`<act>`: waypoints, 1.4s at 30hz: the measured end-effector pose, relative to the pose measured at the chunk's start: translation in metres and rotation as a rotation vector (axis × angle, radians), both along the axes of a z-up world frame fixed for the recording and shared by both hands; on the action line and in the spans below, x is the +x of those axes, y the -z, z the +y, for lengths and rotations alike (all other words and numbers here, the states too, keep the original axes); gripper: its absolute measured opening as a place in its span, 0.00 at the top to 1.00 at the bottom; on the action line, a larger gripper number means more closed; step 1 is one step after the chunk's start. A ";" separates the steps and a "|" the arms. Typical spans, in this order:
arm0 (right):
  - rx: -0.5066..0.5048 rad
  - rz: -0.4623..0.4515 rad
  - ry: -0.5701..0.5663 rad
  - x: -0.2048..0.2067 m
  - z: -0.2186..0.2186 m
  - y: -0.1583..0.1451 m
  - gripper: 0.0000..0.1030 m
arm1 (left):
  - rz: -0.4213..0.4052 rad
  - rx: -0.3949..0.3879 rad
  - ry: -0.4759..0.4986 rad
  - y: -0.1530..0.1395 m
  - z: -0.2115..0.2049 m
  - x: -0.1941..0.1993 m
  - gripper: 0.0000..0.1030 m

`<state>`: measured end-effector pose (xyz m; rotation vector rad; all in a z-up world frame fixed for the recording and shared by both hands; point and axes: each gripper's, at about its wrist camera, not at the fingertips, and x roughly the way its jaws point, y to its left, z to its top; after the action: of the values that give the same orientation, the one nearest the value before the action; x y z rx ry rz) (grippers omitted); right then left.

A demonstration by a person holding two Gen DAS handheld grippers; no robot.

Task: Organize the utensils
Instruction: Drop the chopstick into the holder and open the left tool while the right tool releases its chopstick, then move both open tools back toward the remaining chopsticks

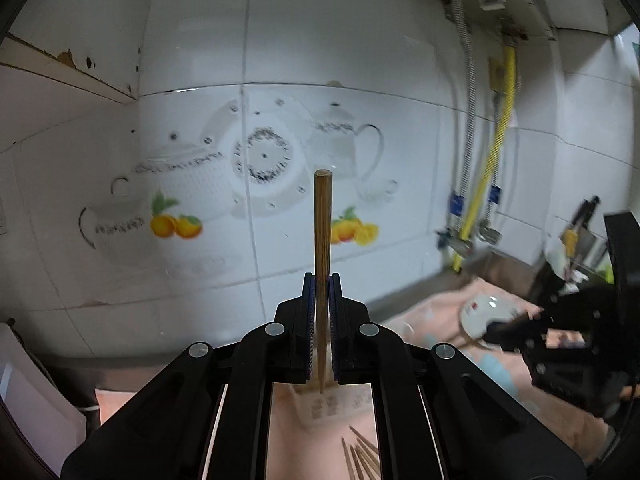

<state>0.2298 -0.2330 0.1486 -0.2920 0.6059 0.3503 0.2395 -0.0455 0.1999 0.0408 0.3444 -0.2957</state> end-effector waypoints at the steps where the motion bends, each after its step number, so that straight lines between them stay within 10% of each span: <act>1: 0.000 0.010 0.001 0.004 0.001 0.002 0.94 | 0.003 -0.013 -0.002 0.000 0.001 0.005 0.95; 24: 0.014 0.036 0.042 0.040 0.000 0.031 0.83 | 0.189 -0.034 -0.054 0.080 0.012 0.066 0.93; 42: 0.075 -0.049 -0.014 -0.051 0.003 0.037 0.55 | 0.162 -0.007 -0.072 0.085 0.026 -0.020 0.38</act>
<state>0.1786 -0.2301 0.1116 -0.2323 0.5414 0.3771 0.2199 -0.0197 0.1145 -0.0021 0.5049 -0.2297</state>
